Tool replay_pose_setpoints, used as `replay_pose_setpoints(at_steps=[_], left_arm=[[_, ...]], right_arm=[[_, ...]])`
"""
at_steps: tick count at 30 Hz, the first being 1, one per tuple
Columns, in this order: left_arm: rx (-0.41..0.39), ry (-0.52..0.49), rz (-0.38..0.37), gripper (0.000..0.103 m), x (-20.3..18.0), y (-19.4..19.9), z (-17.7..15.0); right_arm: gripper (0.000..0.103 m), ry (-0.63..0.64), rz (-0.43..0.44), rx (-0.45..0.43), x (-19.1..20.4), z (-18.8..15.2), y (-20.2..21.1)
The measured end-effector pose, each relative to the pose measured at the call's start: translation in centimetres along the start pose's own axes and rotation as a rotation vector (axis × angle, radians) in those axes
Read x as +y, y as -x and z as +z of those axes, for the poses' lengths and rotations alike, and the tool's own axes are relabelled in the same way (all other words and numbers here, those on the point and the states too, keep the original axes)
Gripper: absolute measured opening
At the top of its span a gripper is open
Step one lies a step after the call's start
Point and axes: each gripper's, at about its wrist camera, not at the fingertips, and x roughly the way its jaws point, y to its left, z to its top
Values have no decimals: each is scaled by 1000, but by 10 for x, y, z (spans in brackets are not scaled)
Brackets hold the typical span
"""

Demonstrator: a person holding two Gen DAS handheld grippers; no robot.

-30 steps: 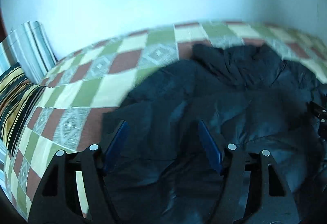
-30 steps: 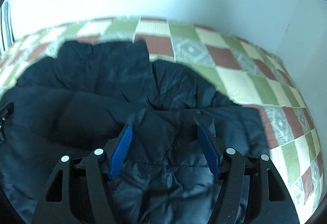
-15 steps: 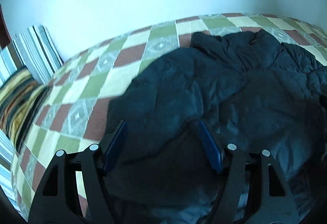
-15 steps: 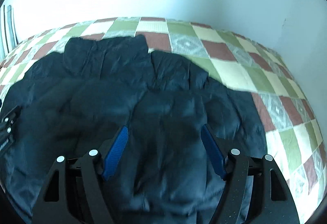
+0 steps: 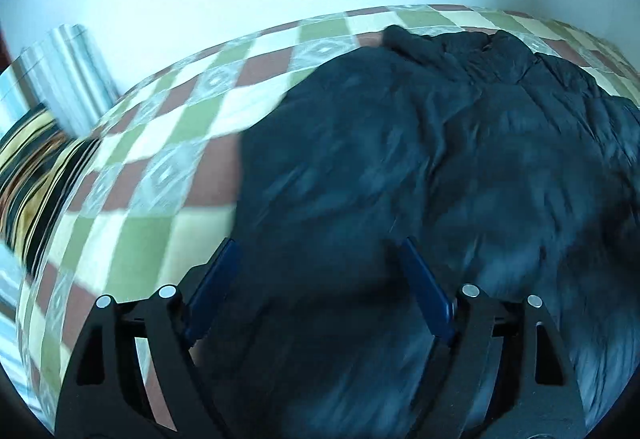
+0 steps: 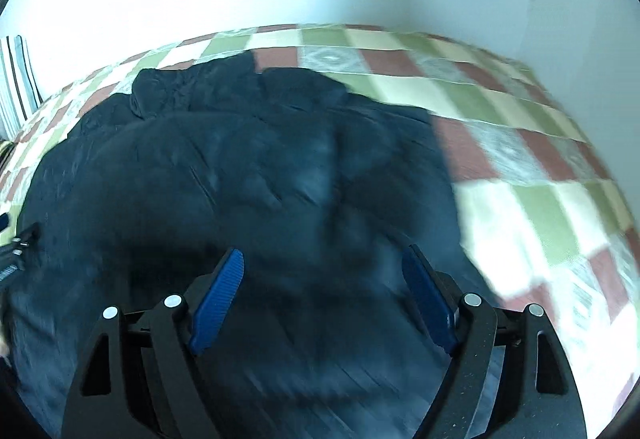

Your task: Fold large clothes

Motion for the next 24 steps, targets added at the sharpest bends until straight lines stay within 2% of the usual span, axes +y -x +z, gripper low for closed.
replay_pose_setpoints(at_steps=[6, 10, 16, 19, 24], left_arm=[[18, 76, 24, 83, 29, 55, -73], [54, 136, 13, 84, 41, 84, -121], [98, 203, -73, 88, 45, 109, -175], [95, 218, -98, 89, 47, 116, -192], [114, 279, -212, 89, 51, 114, -208]], right_arm=[[80, -36, -88, 35, -67, -67, 53], [80, -69, -109, 76, -99, -112, 78], [80, -124, -60, 120, -115, -156, 92], [80, -130, -38, 125, -113, -170, 97], [80, -174, 34, 136, -111, -187, 100]])
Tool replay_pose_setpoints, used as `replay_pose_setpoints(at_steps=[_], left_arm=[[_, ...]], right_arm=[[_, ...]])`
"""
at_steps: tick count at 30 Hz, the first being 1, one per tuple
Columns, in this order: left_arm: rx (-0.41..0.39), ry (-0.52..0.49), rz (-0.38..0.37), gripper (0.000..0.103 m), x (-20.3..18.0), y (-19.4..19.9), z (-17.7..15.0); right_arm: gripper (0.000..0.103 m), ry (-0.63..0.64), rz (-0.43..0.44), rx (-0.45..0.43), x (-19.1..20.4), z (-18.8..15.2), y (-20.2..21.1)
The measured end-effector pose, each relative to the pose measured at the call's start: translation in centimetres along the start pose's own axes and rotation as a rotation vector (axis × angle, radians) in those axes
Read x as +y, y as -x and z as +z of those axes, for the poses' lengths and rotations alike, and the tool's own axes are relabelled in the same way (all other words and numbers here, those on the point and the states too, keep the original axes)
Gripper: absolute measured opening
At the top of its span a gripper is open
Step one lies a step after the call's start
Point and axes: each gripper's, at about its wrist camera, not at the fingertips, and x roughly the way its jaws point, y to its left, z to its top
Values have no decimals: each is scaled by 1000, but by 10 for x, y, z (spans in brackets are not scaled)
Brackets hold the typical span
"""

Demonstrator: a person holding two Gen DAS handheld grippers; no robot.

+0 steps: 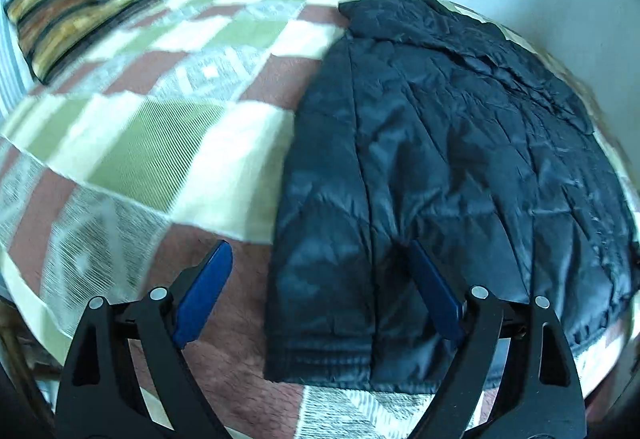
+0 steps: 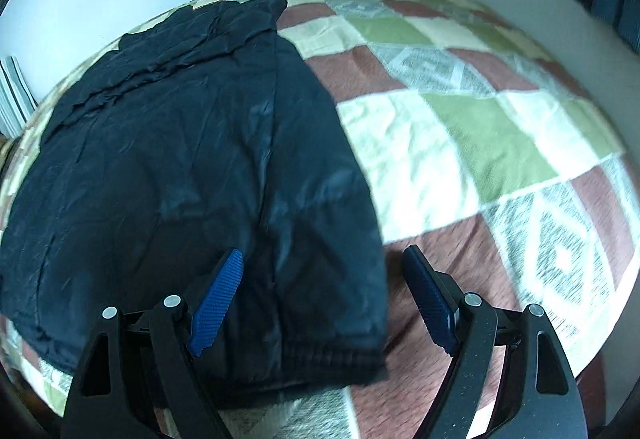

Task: Fold large clothes
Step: 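Grasp the jacket hem with both grippers and lift it toward the collar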

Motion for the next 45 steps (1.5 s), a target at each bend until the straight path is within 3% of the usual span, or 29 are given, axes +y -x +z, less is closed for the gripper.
replay_pose_setpoints(at_steps=[4, 6, 7, 13, 15, 20, 30, 35, 45], left_arm=[[2, 35, -47, 85, 4, -1, -5], [-2, 12, -58, 78, 2, 1, -7], [-4, 1, -58, 77, 0, 2, -8], [-3, -7, -115, 51, -1, 6, -12], [-2, -9, -136, 33, -1, 7, -12], [-7, 1, -146, 17, -5, 13, -12], [-88, 22, -150, 11, -2, 61, -12], [-101, 43, -196, 10, 3, 79, -2], [-169, 72, -268, 10, -10, 80, 73]], right_arm=[[76, 0, 11, -9, 3, -7, 2], [59, 4, 38, -6, 6, -9, 4], [57, 11, 30, -8, 9, -10, 5], [37, 9, 56, -11, 12, -13, 8], [27, -1, 74, -15, 12, -13, 11], [17, -23, 98, -37, 11, -15, 18], [13, -48, 163, -99, 9, -20, 62], [12, -62, 212, -123, 9, -13, 77], [12, -130, 346, -162, 7, 51, 75]])
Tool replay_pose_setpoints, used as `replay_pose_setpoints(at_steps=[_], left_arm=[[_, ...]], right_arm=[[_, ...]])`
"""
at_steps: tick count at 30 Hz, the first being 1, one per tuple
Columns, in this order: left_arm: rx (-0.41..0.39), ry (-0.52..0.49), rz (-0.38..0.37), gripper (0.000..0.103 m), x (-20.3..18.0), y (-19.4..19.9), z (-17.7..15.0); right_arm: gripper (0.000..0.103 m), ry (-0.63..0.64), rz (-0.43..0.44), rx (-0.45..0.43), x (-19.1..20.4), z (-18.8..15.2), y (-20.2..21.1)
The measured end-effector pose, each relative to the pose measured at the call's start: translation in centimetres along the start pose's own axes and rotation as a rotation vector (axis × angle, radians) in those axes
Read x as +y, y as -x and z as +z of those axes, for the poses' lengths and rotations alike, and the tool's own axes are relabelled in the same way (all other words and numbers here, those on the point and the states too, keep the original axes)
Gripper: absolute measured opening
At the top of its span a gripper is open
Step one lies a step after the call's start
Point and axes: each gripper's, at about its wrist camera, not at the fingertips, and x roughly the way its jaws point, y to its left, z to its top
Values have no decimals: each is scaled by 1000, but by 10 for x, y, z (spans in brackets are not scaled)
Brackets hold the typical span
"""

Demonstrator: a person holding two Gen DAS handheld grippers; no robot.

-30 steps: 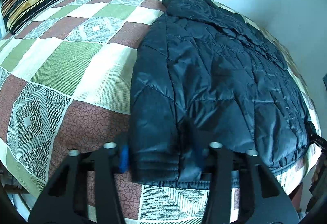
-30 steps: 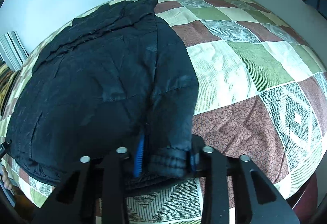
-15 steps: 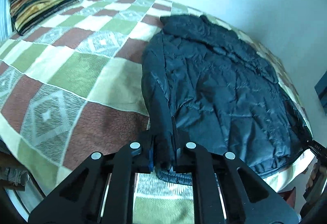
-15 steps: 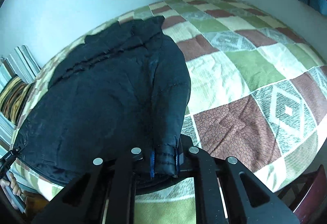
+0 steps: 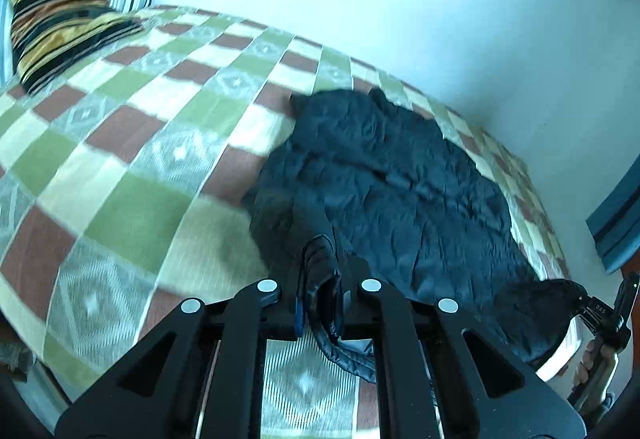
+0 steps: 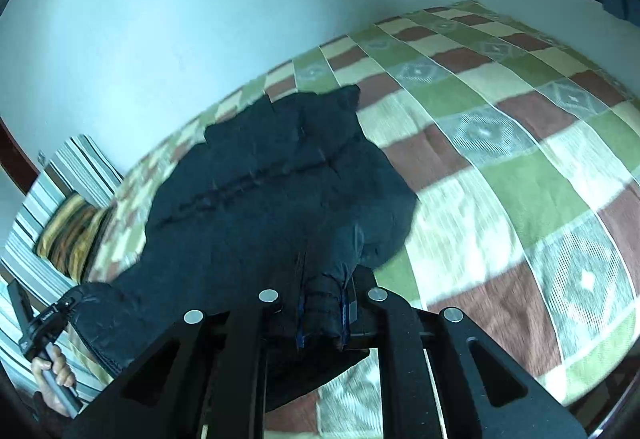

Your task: Fold large clothes

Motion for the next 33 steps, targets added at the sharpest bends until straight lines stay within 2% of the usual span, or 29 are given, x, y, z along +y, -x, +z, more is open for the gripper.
replay_pose_setpoints(at_steps=[4, 10, 17, 20, 23, 25, 28, 30, 33], left_arm=[[-4, 0, 0, 10, -4, -31, 35], [61, 51, 40, 10, 5, -109, 77], [184, 95, 87, 10, 20, -197, 81], [201, 98, 83, 10, 24, -214, 77], [198, 84, 74, 13, 23, -213, 78], [187, 66, 63, 15, 21, -206, 80], [171, 56, 32, 31, 21, -193, 84], [150, 68, -4, 51, 22, -183, 87], [93, 77, -3, 61, 26, -166, 92]], right_arm=[[12, -33, 45, 7, 0, 38, -31], [12, -121, 54, 76, -12, 78, -100], [12, -165, 8, 181, -26, 88, -179], [12, -150, -10, 197, -25, 88, -196], [14, -143, -13, 204, -23, 90, -197], [18, -124, -1, 202, -20, 91, -192], [32, -111, 16, 183, -20, 93, -178], [45, -114, 33, 167, -22, 96, -169], [64, -110, 54, 130, -25, 98, -152]])
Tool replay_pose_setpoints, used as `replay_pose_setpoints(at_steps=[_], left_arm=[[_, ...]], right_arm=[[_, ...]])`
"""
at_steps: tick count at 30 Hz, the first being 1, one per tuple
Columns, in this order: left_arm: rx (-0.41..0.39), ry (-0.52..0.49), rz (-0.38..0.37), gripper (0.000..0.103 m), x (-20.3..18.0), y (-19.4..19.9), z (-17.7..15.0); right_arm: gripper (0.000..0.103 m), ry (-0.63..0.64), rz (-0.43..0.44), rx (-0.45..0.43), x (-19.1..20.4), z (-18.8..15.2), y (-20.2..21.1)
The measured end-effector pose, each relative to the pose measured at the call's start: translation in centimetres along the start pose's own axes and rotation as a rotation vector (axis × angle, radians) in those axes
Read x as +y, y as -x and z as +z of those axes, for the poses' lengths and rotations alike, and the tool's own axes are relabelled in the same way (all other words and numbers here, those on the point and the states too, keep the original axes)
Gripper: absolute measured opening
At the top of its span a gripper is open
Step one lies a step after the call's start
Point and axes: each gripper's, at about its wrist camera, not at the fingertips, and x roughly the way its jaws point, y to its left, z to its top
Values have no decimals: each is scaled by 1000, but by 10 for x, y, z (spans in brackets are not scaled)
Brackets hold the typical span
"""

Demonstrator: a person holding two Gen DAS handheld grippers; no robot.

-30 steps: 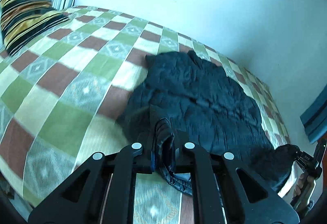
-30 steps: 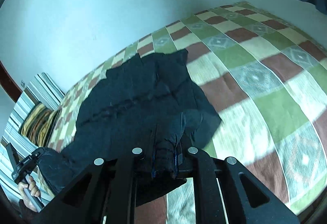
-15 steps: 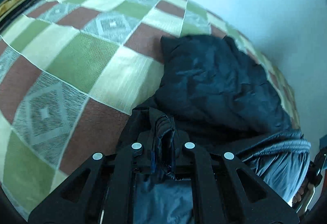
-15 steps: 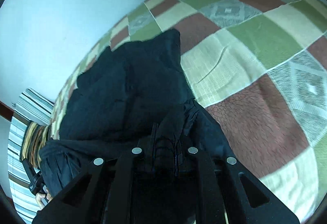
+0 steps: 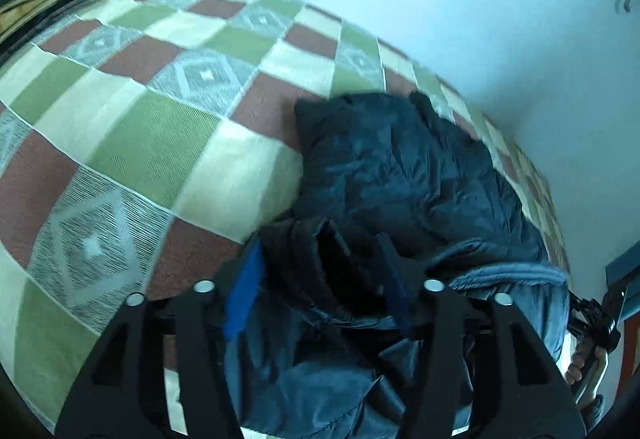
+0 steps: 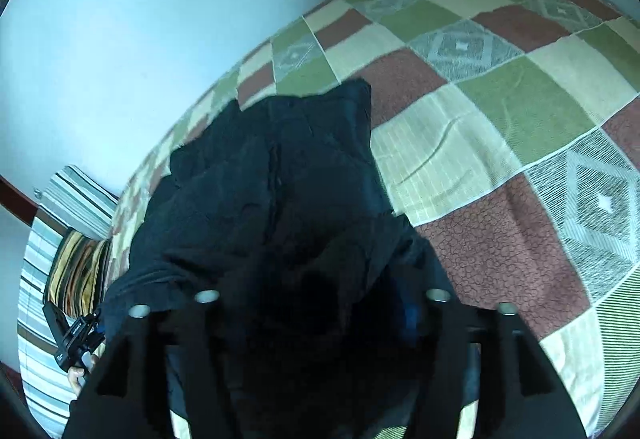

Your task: Fold large clothes

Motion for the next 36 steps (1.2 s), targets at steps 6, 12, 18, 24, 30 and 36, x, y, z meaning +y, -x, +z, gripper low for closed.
replay_pose_setpoints(at_steps=[6, 12, 18, 24, 30, 36], left_arm=[[-42, -52, -21, 71, 5, 19, 3], [-23, -164, -30, 72, 12, 9, -5], [-32, -180, -124, 72, 24, 6, -8], [-30, -245, -141, 72, 17, -3, -3], [-58, -311, -150, 72, 16, 13, -11], [-16, -389, -140, 72, 22, 18, -24]], right_arm=[[70, 86, 1, -7, 3, 2, 14], [71, 227, -18, 38, 4, 5, 3], [71, 311, 10, 81, 2, 11, -14], [71, 327, 39, 92, 1, 20, -24], [71, 336, 38, 86, 2, 19, -22], [71, 341, 38, 84, 1, 17, -22]])
